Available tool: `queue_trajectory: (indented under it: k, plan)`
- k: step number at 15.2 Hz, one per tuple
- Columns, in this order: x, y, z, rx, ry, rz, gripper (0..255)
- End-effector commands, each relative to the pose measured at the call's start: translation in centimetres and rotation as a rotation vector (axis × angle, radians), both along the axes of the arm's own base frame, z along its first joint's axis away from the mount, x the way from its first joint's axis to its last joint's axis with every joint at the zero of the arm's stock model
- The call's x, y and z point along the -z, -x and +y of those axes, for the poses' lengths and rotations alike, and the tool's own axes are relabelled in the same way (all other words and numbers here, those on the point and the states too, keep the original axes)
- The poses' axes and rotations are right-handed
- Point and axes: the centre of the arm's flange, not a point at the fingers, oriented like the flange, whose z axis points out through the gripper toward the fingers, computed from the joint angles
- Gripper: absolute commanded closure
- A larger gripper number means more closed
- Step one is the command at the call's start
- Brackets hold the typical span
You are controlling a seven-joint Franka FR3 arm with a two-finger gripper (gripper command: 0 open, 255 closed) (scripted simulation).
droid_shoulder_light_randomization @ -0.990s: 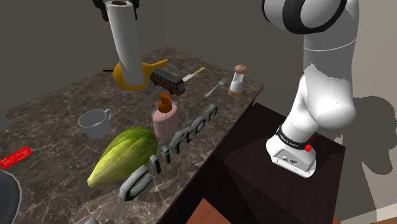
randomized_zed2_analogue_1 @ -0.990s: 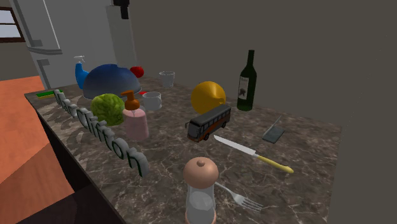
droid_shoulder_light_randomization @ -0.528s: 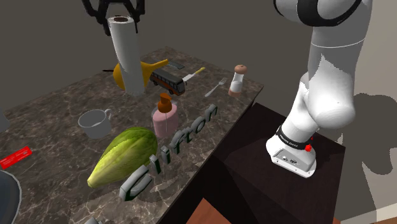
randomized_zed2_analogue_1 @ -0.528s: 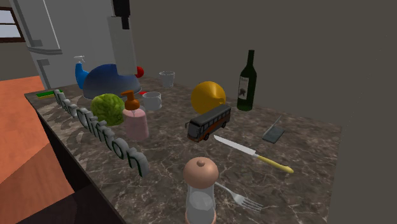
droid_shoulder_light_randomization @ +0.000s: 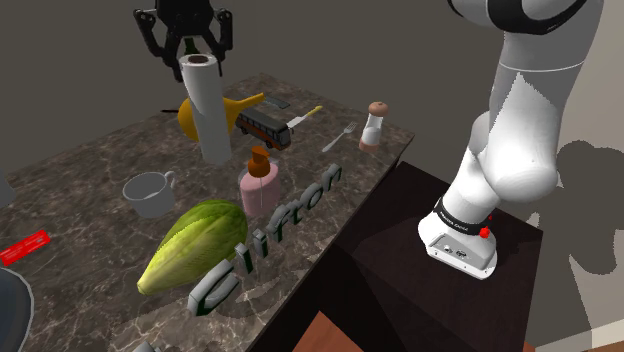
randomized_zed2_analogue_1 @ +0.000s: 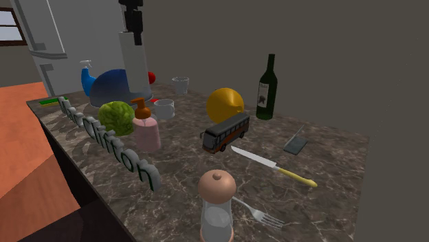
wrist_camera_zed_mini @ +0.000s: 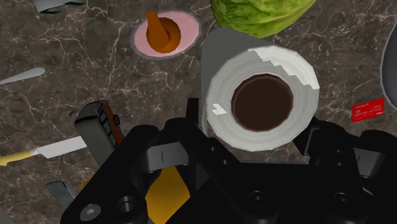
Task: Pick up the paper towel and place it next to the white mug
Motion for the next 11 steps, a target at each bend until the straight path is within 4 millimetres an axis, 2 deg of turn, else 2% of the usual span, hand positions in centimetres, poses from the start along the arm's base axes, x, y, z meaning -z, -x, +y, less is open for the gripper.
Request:
queue_trajectory:
  k: [1, 11]
  plan:
    - [1.0, 0.0, 0.0, 0.000, 0.000, 0.000, 255]
    - [6.3, 0.0, 0.0, 0.000, 0.000, 0.000, 255]
